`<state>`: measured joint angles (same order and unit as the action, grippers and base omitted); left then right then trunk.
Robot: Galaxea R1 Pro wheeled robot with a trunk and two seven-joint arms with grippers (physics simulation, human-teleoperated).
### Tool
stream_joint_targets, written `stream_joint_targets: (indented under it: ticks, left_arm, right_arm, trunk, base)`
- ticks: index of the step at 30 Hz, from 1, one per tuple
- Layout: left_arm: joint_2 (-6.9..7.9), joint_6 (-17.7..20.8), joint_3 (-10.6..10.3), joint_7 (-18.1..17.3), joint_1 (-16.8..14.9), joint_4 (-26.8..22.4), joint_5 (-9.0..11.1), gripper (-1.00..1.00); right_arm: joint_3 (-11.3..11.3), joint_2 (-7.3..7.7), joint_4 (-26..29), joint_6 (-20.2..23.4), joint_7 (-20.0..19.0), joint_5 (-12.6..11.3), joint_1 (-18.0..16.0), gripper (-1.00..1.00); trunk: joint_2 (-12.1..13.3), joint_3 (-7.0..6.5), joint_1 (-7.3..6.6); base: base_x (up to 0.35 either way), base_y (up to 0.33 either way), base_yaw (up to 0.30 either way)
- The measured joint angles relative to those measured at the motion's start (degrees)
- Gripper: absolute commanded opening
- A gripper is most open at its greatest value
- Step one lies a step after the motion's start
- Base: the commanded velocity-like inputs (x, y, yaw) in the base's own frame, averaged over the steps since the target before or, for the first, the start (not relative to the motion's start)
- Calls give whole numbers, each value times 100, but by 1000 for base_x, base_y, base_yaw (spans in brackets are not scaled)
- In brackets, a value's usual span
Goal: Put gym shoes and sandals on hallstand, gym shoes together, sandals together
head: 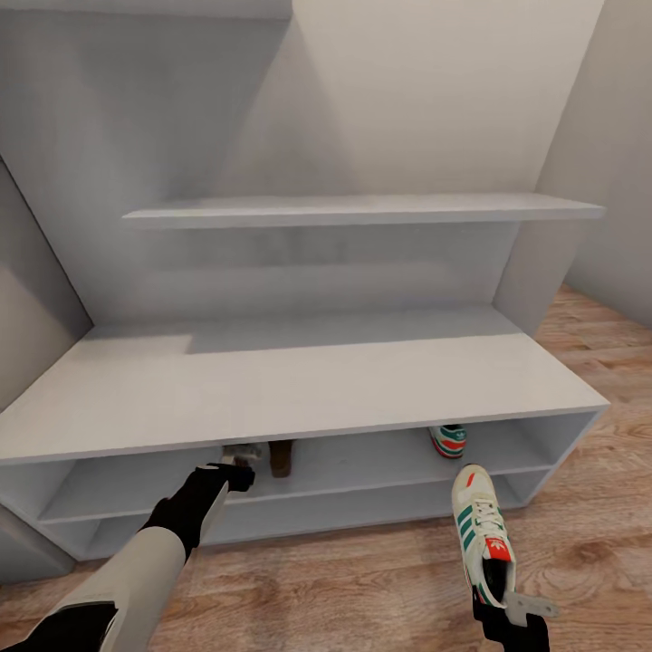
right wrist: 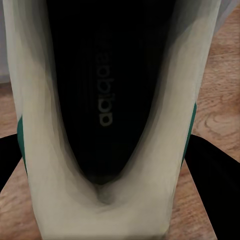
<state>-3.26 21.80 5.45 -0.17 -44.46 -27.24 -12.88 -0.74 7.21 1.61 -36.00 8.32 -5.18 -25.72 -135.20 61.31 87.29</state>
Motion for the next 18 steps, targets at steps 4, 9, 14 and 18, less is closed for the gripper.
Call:
stream_joint_targets:
  ticks: [4,9,14,18]
  left_arm:
    - [0,6,11,-7,0,0,1,100]
    - [7,0,8,-36,0,0,3,100]
    - [2,-12,1,-30,5,0,1,100]
    - [1,-15,-1,-36,8,3,-1,100]
  right_arm:
    - [0,0,0,0,0,0,0,-100]
    - [0,0,0,0,0,0,0,-100]
    - [0,0,0,0,0,0,0,-100]
    - [-1,0,0,0,0,1,0,-100]
  trunk:
    - [0,0,0]
    - [0,0,0]
    - [0,0,0]
    - [0,0,1]
  base:
    - [0,0,0]
    - [0,0,0]
    - [0,0,0]
    - [-70,0,0]
